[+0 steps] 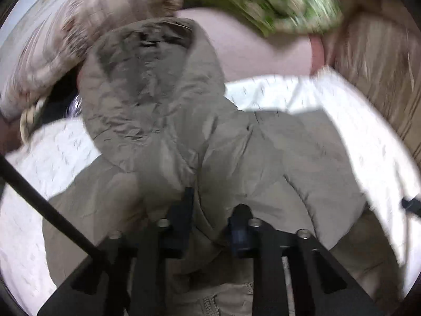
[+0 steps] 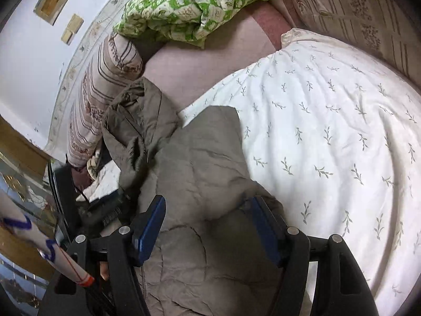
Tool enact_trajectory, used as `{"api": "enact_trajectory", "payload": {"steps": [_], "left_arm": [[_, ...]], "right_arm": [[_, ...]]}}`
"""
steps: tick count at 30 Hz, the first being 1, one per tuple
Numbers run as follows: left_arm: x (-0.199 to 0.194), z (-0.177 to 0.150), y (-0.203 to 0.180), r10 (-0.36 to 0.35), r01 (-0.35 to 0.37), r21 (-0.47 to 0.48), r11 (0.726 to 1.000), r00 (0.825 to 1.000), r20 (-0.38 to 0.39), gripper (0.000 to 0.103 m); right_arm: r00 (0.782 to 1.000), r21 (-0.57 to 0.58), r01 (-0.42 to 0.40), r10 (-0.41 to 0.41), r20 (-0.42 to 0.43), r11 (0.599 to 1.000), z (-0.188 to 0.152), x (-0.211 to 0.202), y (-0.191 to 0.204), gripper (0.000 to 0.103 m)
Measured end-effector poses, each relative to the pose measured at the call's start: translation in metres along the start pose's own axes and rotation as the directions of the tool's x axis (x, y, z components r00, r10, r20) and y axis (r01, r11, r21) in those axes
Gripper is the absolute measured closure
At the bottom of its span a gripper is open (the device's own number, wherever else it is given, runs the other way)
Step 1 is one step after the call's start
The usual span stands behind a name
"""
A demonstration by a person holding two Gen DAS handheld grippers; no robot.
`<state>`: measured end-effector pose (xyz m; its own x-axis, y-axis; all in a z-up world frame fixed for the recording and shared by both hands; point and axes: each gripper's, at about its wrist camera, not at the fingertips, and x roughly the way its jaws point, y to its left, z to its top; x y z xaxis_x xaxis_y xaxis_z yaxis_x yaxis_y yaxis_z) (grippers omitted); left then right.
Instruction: Fold large clothes
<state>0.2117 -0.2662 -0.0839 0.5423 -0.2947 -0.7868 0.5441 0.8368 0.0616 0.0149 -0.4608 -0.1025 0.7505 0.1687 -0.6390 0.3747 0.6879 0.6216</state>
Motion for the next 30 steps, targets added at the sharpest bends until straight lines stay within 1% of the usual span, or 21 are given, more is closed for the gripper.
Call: {"api": "enact_trajectory", "payload": {"steps": [3,5,7,9,11,13,16,18,20,21,23,25,27,28,30], "left_arm": [[-0.029,-0.002,0.041,0.030,-0.026,-0.064,0.998,0.998,0.059,0.087],[-0.048,-0.010,0.080,0.060,-0.048,-0.126,0.991,0.994,0.094,0.088],[-0.059,-0.021,0.109,0.072,-0.053,-0.183,0.982,0.992,0.100,0.088],[-0.064,-0.041,0.140,0.059,-0.033,-0.256,0.966,0.994,0.094,0.088],[-0.059,-0.060,0.156,0.060,-0.034,-0.299,0.953,0.995,0.077,0.088],[-0.047,-0.076,0.165,0.055,-0.033,-0.327,0.945,0.997,0.056,0.088],[-0.022,-0.098,0.175,0.050,-0.043,-0.372,0.927,0.999,0.010,0.088],[-0.006,-0.106,0.183,0.026,-0.026,-0.406,0.914,1.000,-0.004,0.088],[0.003,-0.112,0.190,-0.006,0.005,-0.438,0.899,1.000,-0.001,0.088],[0.006,-0.111,0.190,-0.013,0.013,-0.443,0.896,1.000,0.002,0.085],[0.010,-0.109,0.192,-0.012,0.012,-0.441,0.898,1.000,0.003,0.083],[0.014,-0.104,0.192,-0.008,0.004,-0.434,0.901,1.000,-0.007,0.079],[0.012,-0.101,0.193,-0.020,0.007,-0.439,0.899,0.999,-0.025,0.076],[0.009,-0.099,0.196,-0.031,0.014,-0.442,0.897,0.999,-0.033,0.075],[-0.001,-0.097,0.204,-0.038,0.015,-0.451,0.892,0.998,-0.042,0.068]], "right_arm": [[1.000,-0.049,0.011,-0.012,-0.009,0.999,0.000,0.008,0.013,0.031],[1.000,-0.070,-0.002,0.001,-0.016,0.998,0.002,0.014,0.023,0.031],[1.000,-0.091,-0.014,0.012,-0.025,0.996,0.003,0.022,0.036,0.031],[0.999,-0.120,-0.018,0.014,-0.033,0.993,0.005,0.035,0.052,0.031],[0.999,-0.148,-0.004,-0.003,-0.048,0.989,0.005,0.051,0.065,0.031],[0.997,-0.169,0.008,-0.021,-0.075,0.986,0.005,0.071,0.074,0.031],[0.989,-0.208,0.065,-0.091,-0.117,0.976,0.001,0.109,0.081,0.031],[0.982,-0.219,0.106,-0.137,-0.131,0.970,-0.002,0.132,0.082,0.031],[0.979,-0.233,0.135,-0.166,-0.117,0.963,-0.004,0.149,0.081,0.029],[0.979,-0.243,0.143,-0.174,-0.111,0.960,-0.005,0.154,0.081,0.027],[0.975,-0.268,0.159,-0.194,-0.107,0.950,-0.007,0.161,0.084,0.017],[0.966,-0.316,0.204,-0.243,-0.088,0.926,-0.011,0.169,0.091,0.013],[0.954,-0.360,0.250,-0.291,-0.064,0.899,-0.013,0.175,0.098,0.010],[0.952,-0.364,0.262,-0.302,-0.057,0.894,-0.013,0.175,0.099,0.008],[0.946,-0.359,0.279,-0.320,-0.057,0.890,-0.010,0.174,0.101,0.008]]}}
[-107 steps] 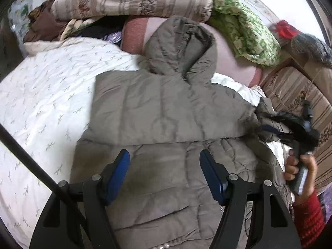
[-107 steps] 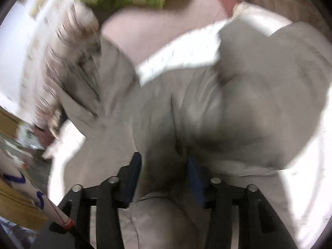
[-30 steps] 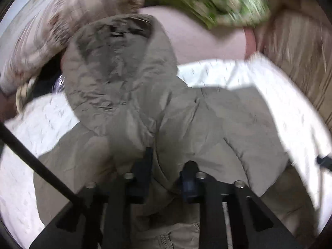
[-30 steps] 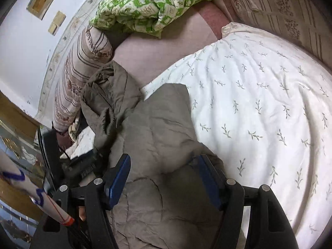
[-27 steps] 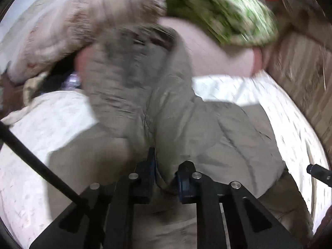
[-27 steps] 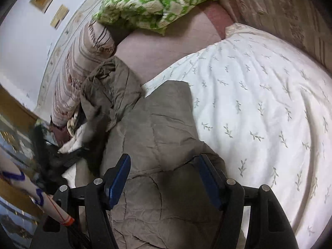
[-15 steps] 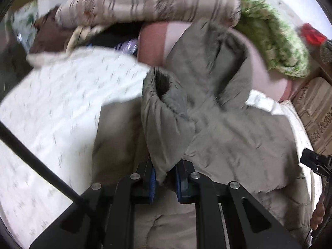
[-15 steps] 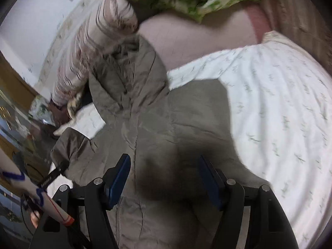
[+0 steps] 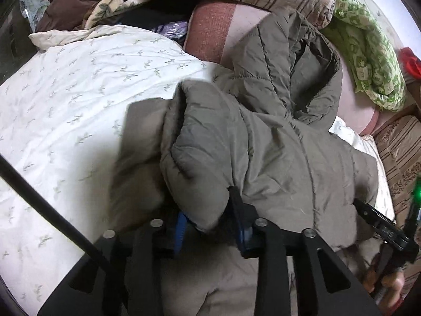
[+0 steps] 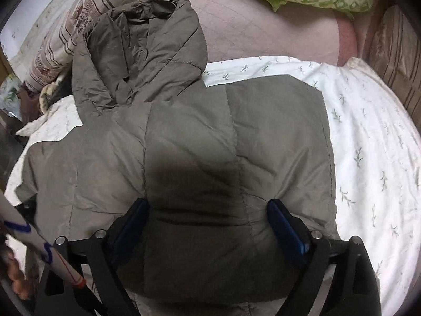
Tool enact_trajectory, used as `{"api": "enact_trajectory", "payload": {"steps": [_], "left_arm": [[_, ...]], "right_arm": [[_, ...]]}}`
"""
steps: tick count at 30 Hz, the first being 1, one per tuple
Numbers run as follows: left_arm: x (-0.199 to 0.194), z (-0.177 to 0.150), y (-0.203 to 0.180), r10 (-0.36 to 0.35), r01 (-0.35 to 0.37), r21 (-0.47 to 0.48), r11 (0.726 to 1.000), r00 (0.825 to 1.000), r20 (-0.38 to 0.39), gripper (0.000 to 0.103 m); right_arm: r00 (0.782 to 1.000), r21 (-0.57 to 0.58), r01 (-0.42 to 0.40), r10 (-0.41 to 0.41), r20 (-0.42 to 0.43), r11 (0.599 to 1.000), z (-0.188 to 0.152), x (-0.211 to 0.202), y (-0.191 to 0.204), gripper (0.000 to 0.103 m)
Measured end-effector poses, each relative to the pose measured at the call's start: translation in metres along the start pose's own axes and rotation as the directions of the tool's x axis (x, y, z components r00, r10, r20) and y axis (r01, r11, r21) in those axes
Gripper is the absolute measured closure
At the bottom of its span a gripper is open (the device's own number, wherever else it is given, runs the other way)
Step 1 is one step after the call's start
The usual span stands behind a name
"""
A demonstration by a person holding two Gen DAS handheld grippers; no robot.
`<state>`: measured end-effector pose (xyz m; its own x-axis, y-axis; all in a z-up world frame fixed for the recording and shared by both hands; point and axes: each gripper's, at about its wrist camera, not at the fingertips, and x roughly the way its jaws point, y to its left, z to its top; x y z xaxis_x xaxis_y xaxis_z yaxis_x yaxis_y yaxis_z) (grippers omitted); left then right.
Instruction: Fold large clothes
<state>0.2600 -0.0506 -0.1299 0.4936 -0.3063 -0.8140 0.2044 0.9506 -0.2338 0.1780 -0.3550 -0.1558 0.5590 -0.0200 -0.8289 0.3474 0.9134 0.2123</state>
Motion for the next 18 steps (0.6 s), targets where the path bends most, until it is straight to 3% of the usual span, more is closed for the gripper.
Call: {"api": "enact_trajectory", "payload": {"steps": [2,5,8,11,14,16,18], "left_arm": [[-0.020,-0.003,0.009,-0.029,0.029,-0.014,0.999,1.000,-0.006,0.064],[-0.051,-0.008,0.027,-0.101,0.101,-0.043,0.994,0.995,0.003,0.062],[-0.062,-0.005,0.032,0.002,0.000,-0.029,1.000,0.999,0.046,0.061],[-0.050,0.004,0.037,0.053,-0.049,-0.068,0.997,0.997,0.061,0.055],[-0.007,0.011,0.034,0.172,-0.173,-0.020,0.985,0.985,-0.015,0.054],[0.014,0.011,0.035,0.204,-0.204,0.011,0.979,0.976,-0.075,0.053],[0.007,0.013,0.037,0.230,-0.230,0.006,0.973,0.971,-0.058,0.054]], "right_arm": [[1.000,0.008,0.008,-0.008,-0.009,1.000,0.004,-0.013,-0.001,0.009],[0.997,0.037,-0.032,0.030,0.071,0.999,0.007,-0.055,-0.006,0.010],[0.996,0.021,-0.003,0.001,0.095,1.000,0.006,-0.070,-0.007,0.010],[0.999,0.021,0.046,-0.047,0.016,0.999,-0.001,-0.049,-0.011,0.010],[0.996,0.060,0.067,-0.063,-0.066,0.996,-0.011,-0.017,-0.018,0.010],[0.995,0.085,0.072,-0.065,-0.080,0.994,-0.012,-0.014,-0.021,0.010],[0.995,0.093,0.064,-0.056,-0.083,0.994,-0.005,-0.027,-0.018,0.009]]}}
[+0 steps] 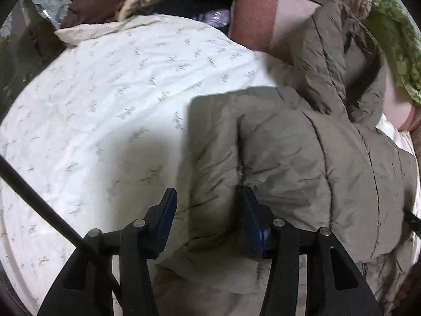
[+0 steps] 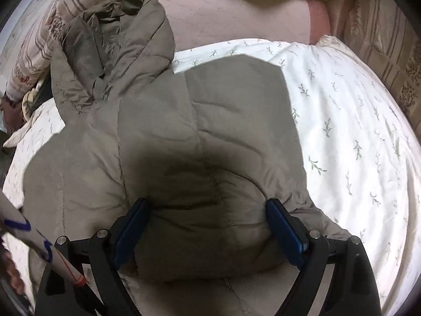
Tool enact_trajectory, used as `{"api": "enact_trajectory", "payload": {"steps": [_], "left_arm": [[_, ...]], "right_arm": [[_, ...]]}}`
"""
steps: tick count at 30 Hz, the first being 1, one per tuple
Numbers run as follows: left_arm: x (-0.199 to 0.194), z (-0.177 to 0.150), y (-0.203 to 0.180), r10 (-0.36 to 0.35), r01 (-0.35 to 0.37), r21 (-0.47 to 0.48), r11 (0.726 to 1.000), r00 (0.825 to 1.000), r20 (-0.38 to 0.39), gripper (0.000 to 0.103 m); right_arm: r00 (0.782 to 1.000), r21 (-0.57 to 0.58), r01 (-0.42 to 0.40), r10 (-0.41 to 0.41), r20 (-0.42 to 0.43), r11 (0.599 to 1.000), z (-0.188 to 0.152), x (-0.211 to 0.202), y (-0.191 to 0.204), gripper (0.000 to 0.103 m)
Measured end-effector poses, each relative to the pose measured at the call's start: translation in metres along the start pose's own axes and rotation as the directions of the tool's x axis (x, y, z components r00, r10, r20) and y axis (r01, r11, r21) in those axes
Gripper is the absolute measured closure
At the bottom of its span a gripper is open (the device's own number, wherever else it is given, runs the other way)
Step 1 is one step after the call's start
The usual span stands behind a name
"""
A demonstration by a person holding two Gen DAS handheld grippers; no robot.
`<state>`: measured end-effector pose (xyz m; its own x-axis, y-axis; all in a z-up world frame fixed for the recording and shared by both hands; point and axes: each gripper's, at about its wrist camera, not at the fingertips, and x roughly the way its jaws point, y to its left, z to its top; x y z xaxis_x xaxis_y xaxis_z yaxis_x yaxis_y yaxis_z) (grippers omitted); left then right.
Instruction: Fold large clothes
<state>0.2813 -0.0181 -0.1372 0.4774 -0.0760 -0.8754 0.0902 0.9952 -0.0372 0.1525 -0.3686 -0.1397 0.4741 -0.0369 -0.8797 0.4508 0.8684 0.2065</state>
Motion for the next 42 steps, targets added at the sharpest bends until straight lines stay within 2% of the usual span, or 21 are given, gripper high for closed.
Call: {"api": "enact_trajectory", "payload": {"steps": [1,5,7,10,12,16,21,26,31,33,34,35,38,42], "left_arm": [[-0.006,-0.001,0.002,0.000,0.000,-0.004,1.000,1.000,0.012,0.054],[-0.049,-0.022,0.025,-0.070,0.074,-0.043,0.996,0.994,0.079,0.054],[-0.066,-0.038,0.034,-0.059,0.066,-0.049,0.997,0.991,0.124,0.052],[-0.077,-0.058,0.043,-0.038,0.049,-0.062,0.997,0.984,0.174,0.048],[-0.075,-0.067,0.048,-0.029,0.042,-0.059,0.997,0.979,0.201,0.048],[-0.063,-0.071,0.057,-0.027,0.039,-0.045,0.998,0.972,0.235,0.048],[-0.042,-0.063,0.066,-0.055,0.069,-0.067,0.995,0.981,0.188,0.048],[-0.028,-0.059,0.070,-0.074,0.087,-0.077,0.993,0.985,0.155,0.048],[-0.012,-0.058,0.074,-0.103,0.114,-0.101,0.988,0.989,0.108,0.048],[-0.012,-0.058,0.073,-0.101,0.112,-0.098,0.989,0.989,0.108,0.048],[-0.012,-0.058,0.072,-0.100,0.110,-0.095,0.989,0.989,0.108,0.048],[-0.013,-0.058,0.071,-0.101,0.111,-0.091,0.990,0.989,0.110,0.048],[-0.016,-0.059,0.068,-0.098,0.108,-0.085,0.990,0.988,0.117,0.048],[-0.028,-0.062,0.069,-0.138,0.150,-0.086,0.985,0.982,0.132,0.048]], "right_arm": [[1.000,-0.002,-0.027,0.027,0.008,1.000,0.004,-0.011,0.003,0.009],[0.991,-0.016,-0.117,0.118,0.068,0.993,0.019,-0.055,0.022,0.009],[0.982,-0.021,-0.171,0.172,0.083,0.985,0.030,-0.070,0.038,0.009],[0.957,-0.019,-0.271,0.271,0.107,0.963,0.056,-0.084,0.068,0.009],[0.947,-0.010,-0.292,0.291,0.134,0.956,0.078,-0.088,0.093,0.009],[0.940,0.026,-0.312,0.305,0.153,0.950,0.128,-0.077,0.137,0.009],[0.936,0.105,-0.334,0.316,0.158,0.937,0.190,-0.039,0.180,0.009],[0.953,0.169,-0.272,0.240,0.187,0.947,0.235,0.003,0.216,0.009],[0.973,0.202,-0.201,0.171,0.158,0.958,0.251,0.046,0.224,0.011],[0.977,0.192,-0.196,0.174,0.126,0.961,0.251,0.058,0.221,0.032],[0.975,0.196,-0.216,0.200,0.099,0.957,0.249,0.063,0.217,0.068],[0.971,0.202,-0.234,0.220,0.088,0.951,0.246,0.062,0.214,0.097],[0.970,0.115,-0.215,0.198,0.141,0.970,0.228,0.030,0.211,0.097],[0.952,-0.020,-0.274,0.274,0.138,0.962,0.178,-0.032,0.199,0.097]]}}
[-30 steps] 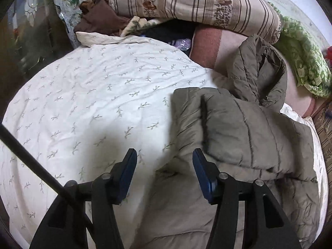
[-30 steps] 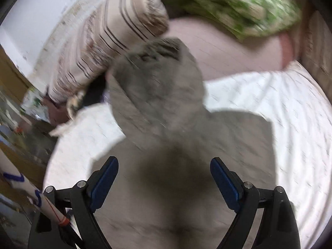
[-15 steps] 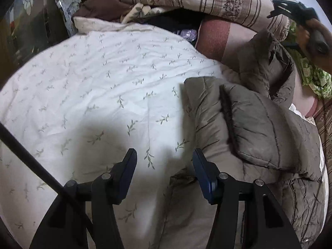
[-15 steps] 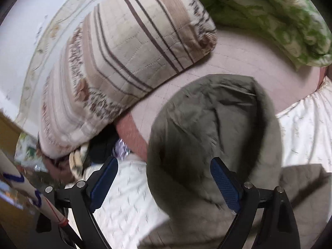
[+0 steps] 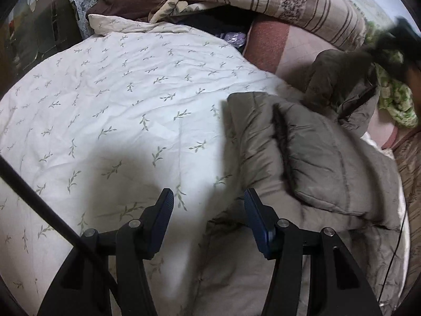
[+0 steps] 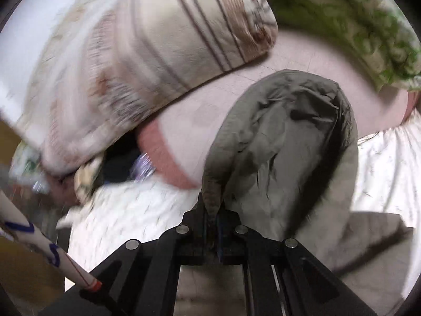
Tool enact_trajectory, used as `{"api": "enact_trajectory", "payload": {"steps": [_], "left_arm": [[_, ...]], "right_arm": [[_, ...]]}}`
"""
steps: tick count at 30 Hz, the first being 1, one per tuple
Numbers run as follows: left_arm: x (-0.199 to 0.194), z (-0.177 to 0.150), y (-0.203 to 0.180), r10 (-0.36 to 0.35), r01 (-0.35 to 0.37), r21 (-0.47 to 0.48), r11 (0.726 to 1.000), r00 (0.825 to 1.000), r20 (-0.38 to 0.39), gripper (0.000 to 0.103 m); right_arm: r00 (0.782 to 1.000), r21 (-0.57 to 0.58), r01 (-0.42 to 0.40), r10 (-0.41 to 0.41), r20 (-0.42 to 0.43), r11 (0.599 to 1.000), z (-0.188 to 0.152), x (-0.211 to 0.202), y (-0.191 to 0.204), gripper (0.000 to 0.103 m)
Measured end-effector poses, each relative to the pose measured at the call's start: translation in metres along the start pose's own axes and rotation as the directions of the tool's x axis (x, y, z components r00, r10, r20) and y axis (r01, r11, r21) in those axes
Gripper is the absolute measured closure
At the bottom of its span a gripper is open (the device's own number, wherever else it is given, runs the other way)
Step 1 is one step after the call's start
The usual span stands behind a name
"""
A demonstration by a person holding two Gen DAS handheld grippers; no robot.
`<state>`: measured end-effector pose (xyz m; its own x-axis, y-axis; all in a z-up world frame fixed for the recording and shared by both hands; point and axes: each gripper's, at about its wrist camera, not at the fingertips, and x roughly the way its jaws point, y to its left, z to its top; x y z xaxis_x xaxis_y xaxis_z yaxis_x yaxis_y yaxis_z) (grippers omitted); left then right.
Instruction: Fold large clothes
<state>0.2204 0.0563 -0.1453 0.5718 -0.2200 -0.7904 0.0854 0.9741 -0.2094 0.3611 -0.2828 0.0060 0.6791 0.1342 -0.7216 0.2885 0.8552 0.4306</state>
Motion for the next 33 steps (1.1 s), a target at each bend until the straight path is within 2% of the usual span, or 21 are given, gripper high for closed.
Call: {"api": "enact_trajectory", "payload": {"steps": [3,7,9,12,14,18,21,22,24,26,28,30,31,33], "left_arm": [[-0.013,-0.003,0.001,-0.062,0.062,-0.015,0.998,0.998,0.009,0.048],[-0.025,-0.011,-0.003,-0.098,0.099,-0.033,0.995,0.995,0.024,0.042],[-0.027,-0.013,-0.009,-0.095,0.095,-0.037,0.995,0.995,0.009,0.042],[-0.033,-0.016,-0.022,-0.142,0.140,-0.050,0.989,0.989,-0.030,0.042],[-0.038,-0.015,-0.037,-0.180,0.178,-0.040,0.983,0.982,-0.055,0.042],[-0.044,-0.004,-0.079,-0.240,0.243,0.034,0.969,0.967,-0.083,0.038],[-0.039,0.008,-0.104,-0.268,0.272,0.043,0.961,0.960,-0.077,0.035],[-0.036,0.011,-0.111,-0.271,0.275,0.045,0.960,0.959,-0.079,0.035],[-0.025,0.018,-0.129,-0.281,0.286,0.049,0.957,0.955,-0.098,0.035],[-0.013,0.024,-0.145,-0.298,0.305,0.043,0.951,0.946,-0.125,0.035],[0.000,0.030,-0.159,-0.314,0.322,0.036,0.946,0.937,-0.153,0.035],[0.013,0.033,-0.173,-0.341,0.352,0.028,0.935,0.921,-0.190,0.035],[0.019,0.035,-0.181,-0.353,0.366,0.028,0.930,0.913,-0.205,0.034],[0.027,0.035,-0.193,-0.343,0.362,0.049,0.931,0.913,-0.219,0.031]], "right_arm": [[0.997,-0.072,-0.073,0.073,-0.007,0.995,-0.048,-0.063,-0.005,0.097],[0.988,-0.142,-0.151,0.147,-0.039,0.978,-0.143,-0.123,-0.021,0.097],[0.982,-0.121,-0.186,0.179,-0.066,0.975,-0.181,-0.128,-0.036,0.097],[0.977,-0.056,-0.199,0.194,-0.088,0.978,-0.238,-0.114,-0.065,0.097],[0.971,0.008,-0.213,0.213,-0.107,0.977,-0.257,-0.096,-0.083,0.097],[0.962,0.094,-0.242,0.251,-0.105,0.966,-0.273,-0.075,-0.114,0.097],[0.963,0.111,-0.237,0.248,-0.105,0.965,-0.277,-0.070,-0.132,0.093],[0.963,0.114,-0.237,0.249,-0.107,0.965,-0.278,-0.073,-0.136,0.088],[0.963,0.107,-0.240,0.251,-0.103,0.965,-0.280,-0.082,-0.143,0.084],[0.969,0.081,-0.223,0.230,-0.090,0.971,-0.282,-0.096,-0.151,0.068],[0.973,0.064,-0.214,0.219,-0.068,0.975,-0.282,-0.117,-0.164,0.064],[0.978,0.061,-0.202,0.205,-0.041,0.977,-0.277,-0.134,-0.174,0.061],[0.982,0.058,-0.188,0.189,-0.009,0.980,-0.271,-0.148,-0.183,0.057],[0.987,0.055,-0.157,0.154,0.051,0.986,-0.262,-0.168,-0.196,0.041]]}}
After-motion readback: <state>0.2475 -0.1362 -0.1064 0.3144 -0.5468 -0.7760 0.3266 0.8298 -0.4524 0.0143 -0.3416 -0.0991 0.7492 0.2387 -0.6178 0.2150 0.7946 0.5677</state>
